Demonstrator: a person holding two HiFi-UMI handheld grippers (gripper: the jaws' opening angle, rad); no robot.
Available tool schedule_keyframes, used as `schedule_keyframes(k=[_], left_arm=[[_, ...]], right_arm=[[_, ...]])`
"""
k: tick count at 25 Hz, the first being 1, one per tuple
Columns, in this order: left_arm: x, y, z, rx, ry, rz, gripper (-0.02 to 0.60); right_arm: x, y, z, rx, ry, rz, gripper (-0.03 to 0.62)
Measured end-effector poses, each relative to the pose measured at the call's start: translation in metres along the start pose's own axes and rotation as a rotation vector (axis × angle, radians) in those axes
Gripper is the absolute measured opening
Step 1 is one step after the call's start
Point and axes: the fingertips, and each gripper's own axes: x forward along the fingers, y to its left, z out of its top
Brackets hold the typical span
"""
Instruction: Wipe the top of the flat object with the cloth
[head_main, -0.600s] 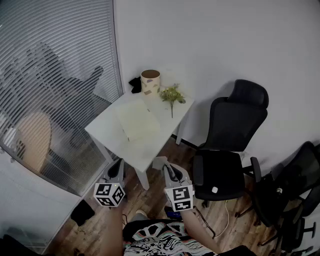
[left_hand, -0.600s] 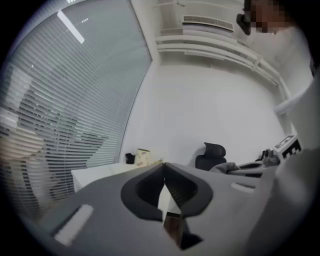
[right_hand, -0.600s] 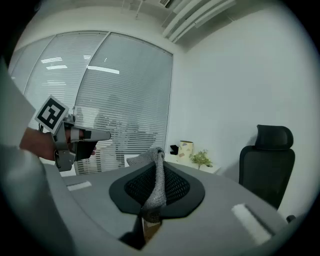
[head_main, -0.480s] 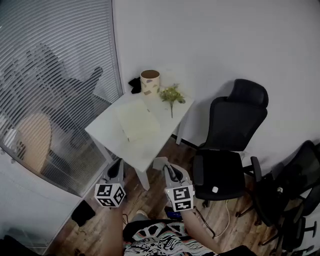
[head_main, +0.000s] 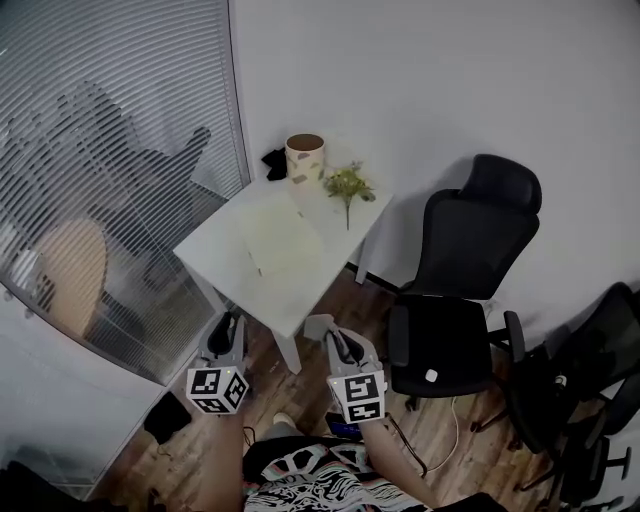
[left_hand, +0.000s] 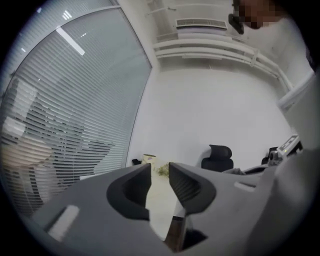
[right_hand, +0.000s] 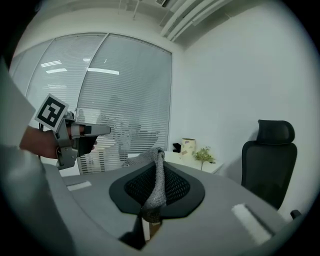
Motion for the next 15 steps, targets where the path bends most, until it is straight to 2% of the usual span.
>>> schedule_keyframes(k=[6, 10, 15], left_arm=[[-0.002, 0.004, -0.006, 0.014, 0.043, -0.003, 0.115], [0.006, 0.015, -0.003, 0.030, 0.042, 0.009, 0.115], [0.029, 0.024, -0.018, 0.005, 0.062, 0.007, 0.115]], right_arm=[[0.008, -0.005, -0.005, 0.051, 0.000, -0.005, 0.021], [0.022, -0.004, -0.002, 0.061, -0.002, 0.006, 0.021], [0.044, -0.010, -0.013, 0.059, 0.029, 0.019, 0.021]])
